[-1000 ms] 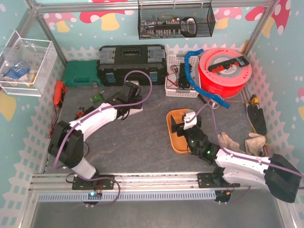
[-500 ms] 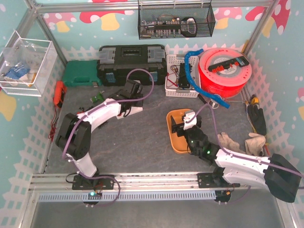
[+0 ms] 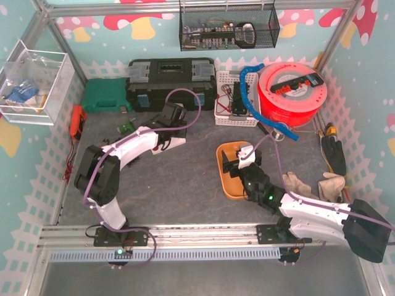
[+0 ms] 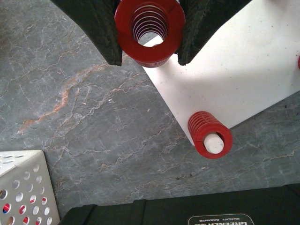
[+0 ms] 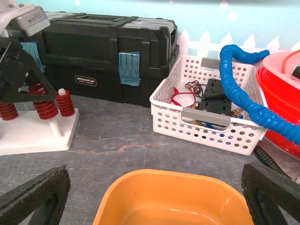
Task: Install the large spring
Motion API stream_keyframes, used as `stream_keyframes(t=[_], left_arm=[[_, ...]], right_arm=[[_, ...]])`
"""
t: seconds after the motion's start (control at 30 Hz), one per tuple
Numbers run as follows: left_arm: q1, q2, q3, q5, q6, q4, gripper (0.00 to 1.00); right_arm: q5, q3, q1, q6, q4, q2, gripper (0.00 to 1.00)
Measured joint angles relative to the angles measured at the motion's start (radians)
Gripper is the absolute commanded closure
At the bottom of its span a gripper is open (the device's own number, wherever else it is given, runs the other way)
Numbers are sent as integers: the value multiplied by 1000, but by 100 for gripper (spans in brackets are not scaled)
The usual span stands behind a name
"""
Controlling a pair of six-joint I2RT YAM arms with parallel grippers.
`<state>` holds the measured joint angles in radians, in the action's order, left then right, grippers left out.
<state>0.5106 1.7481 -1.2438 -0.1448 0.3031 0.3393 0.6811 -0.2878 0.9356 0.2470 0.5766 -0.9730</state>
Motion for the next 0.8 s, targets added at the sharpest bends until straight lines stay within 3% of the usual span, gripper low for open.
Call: stream_keyframes(t=[0.8], left_arm=[[-13, 55, -50, -11, -5, 26, 93]], right_arm=[[0, 1, 0, -8, 7, 2, 1]])
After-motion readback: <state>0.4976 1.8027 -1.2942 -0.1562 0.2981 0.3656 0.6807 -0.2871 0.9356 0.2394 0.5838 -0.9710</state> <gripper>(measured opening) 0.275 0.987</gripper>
